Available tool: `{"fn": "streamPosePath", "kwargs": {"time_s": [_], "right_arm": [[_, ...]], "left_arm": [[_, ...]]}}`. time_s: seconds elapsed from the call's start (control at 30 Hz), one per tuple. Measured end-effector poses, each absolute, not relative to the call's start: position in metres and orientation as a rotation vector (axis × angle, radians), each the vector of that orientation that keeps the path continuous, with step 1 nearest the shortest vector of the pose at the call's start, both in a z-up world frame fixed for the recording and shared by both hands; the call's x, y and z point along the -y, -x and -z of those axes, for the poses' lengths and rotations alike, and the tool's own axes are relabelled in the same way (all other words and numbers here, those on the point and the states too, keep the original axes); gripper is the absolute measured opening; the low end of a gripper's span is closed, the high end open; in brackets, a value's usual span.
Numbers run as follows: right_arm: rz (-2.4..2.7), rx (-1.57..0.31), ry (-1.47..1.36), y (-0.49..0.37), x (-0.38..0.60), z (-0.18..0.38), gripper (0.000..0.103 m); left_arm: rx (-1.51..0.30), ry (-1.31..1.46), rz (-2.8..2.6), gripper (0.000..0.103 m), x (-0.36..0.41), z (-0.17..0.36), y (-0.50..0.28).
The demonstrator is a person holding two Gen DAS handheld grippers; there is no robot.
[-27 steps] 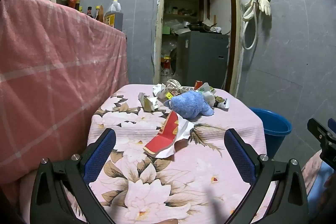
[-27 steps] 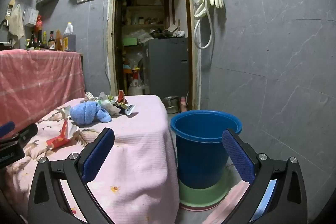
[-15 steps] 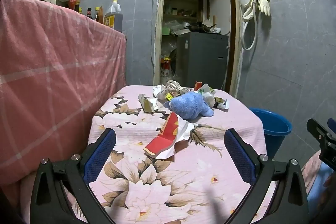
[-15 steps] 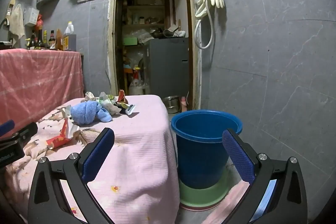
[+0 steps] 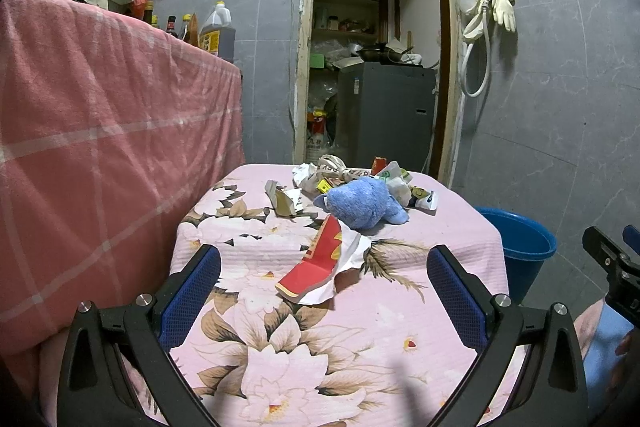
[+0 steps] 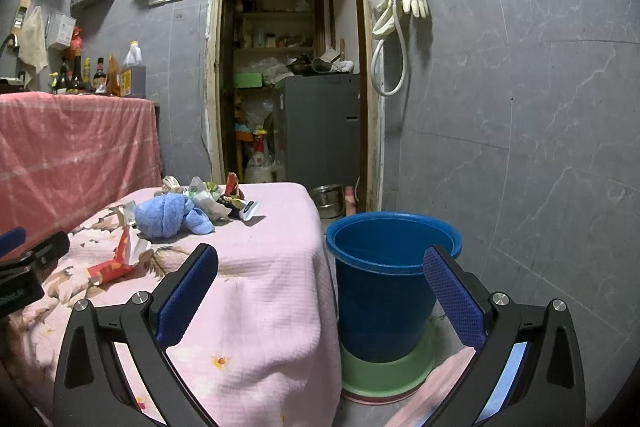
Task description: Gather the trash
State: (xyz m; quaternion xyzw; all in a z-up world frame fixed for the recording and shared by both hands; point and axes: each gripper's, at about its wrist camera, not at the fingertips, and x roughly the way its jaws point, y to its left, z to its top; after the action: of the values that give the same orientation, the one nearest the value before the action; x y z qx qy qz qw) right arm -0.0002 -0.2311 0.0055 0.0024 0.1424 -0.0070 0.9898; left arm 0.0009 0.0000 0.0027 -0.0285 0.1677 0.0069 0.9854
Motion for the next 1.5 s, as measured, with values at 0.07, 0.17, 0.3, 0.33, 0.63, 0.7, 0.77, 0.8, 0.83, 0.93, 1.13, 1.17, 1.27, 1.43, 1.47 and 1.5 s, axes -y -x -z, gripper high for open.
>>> {"fn": "streamPosePath", "kwargs": {"time_s": [0.07,0.17,0.3,0.33,0.63,0.7,0.77,0.8,0.83,0.93,1.13,1.17,1.27,1.43,1.47,1.5], "right_arm": [[0.011,-0.284,-0.004,0.0003,0.2310,-0.0086,0.103],[0.008,-0.287,-0.007,0.0004,0.2331,-0.0104,0.103],[0.001,-0.278,-0.001,-0.0048,0.2271,-0.0084,0.103],[-0.001,-0.278,0.000,-0.0049,0.2266,-0.0083,0.103],[-0.001,-0.278,0.002,-0.0048,0.2260,-0.0080,0.103],[-0.002,-0.278,0.003,-0.0045,0.2261,-0.0085,0.103],[-0.002,-0.278,0.003,-0.0045,0.2262,-0.0085,0.103],[-0.002,-0.278,0.003,-0.0043,0.2262,-0.0085,0.103],[-0.002,-0.278,0.003,-0.0042,0.2262,-0.0084,0.103],[-0.002,-0.277,0.003,-0.0041,0.2260,-0.0081,0.103],[-0.001,-0.278,0.001,-0.0039,0.2260,-0.0082,0.103],[-0.002,-0.278,0.001,-0.0041,0.2258,-0.0081,0.103],[-0.002,-0.277,0.003,-0.0039,0.2256,-0.0081,0.103],[-0.002,-0.278,0.002,-0.0037,0.2257,-0.0076,0.103],[-0.003,-0.277,0.001,-0.0037,0.2258,-0.0074,0.103],[-0.001,-0.279,0.001,-0.0038,0.2256,-0.0076,0.103]], "left_arm": [[-0.335,0.058,-0.015,0.101,-0.0018,-0.0041,-0.0012],[-0.334,0.062,-0.018,0.101,-0.0073,-0.0052,-0.0004],[-0.333,0.062,-0.024,0.101,-0.0082,-0.0061,0.0018],[-0.334,0.062,-0.023,0.101,-0.0079,-0.0062,0.0016],[-0.327,0.064,-0.028,0.101,-0.0077,-0.0054,0.0011],[-0.329,0.064,-0.027,0.101,-0.0077,-0.0055,0.0011],[-0.328,0.063,-0.027,0.101,-0.0077,-0.0053,0.0012],[-0.328,0.063,-0.027,0.101,-0.0077,-0.0053,0.0012],[-0.328,0.063,-0.027,0.101,-0.0078,-0.0053,0.0011],[-0.327,0.064,-0.027,0.101,-0.0079,-0.0053,0.0011],[-0.329,0.063,-0.027,0.101,-0.0076,-0.0052,0.0014],[-0.329,0.063,-0.026,0.101,-0.0076,-0.0050,0.0015],[-0.327,0.063,-0.027,0.101,-0.0077,-0.0052,0.0019],[-0.328,0.065,-0.027,0.101,-0.0079,-0.0051,0.0018],[-0.329,0.065,-0.026,0.101,-0.0078,-0.0051,0.0016],[-0.330,0.066,-0.026,0.101,-0.0081,-0.0047,0.0014]]}}
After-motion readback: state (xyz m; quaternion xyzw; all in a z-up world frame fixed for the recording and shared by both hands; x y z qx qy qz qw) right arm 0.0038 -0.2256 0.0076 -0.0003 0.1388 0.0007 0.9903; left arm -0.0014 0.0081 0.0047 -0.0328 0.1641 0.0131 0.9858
